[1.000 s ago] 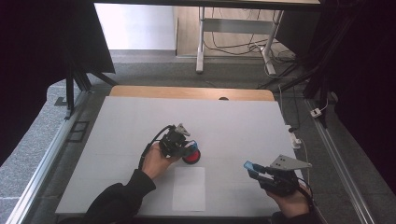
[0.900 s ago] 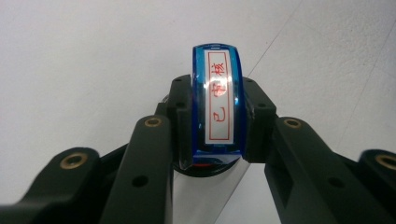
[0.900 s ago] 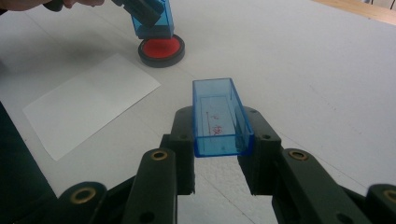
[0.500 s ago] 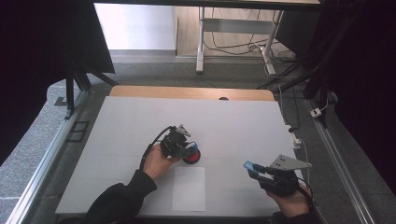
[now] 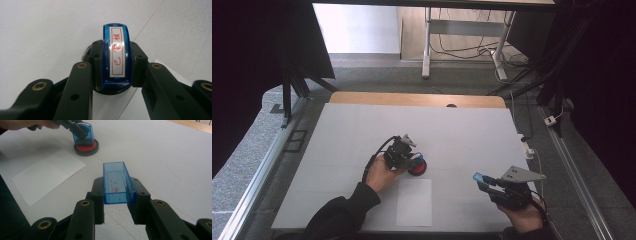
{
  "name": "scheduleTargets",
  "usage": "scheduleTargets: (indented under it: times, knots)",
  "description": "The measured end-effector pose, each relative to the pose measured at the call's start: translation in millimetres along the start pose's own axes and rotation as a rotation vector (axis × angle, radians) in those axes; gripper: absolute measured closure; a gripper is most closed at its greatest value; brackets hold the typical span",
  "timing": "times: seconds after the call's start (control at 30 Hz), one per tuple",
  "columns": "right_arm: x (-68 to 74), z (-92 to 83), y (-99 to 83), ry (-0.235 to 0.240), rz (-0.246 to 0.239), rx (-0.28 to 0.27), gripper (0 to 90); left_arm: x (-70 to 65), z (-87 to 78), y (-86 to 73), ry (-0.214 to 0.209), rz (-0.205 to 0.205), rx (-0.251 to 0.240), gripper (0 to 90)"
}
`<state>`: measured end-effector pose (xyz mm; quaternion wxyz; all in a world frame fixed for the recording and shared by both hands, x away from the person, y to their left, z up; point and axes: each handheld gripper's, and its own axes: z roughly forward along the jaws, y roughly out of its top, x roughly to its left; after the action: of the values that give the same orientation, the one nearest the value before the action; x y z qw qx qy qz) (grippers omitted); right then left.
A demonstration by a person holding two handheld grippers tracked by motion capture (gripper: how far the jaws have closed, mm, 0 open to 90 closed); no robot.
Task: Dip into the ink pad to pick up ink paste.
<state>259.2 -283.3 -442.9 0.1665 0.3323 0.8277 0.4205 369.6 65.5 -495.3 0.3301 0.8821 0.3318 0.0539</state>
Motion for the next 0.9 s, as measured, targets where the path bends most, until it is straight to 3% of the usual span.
scheduleTargets:
  times: [0.43,0.9]
  knots:
    - [0.4,0.3,0.4,0.001,-0.003,0.002,69.1,-4.1,0.8,-0.3,0.023,0.005,0.014,70.1]
    - [0.9,0.6,0.4,-0.001,-0.004,0.004,69.1,-3.3,0.8,-2.7,0.018,-0.007,0.004,70.1]
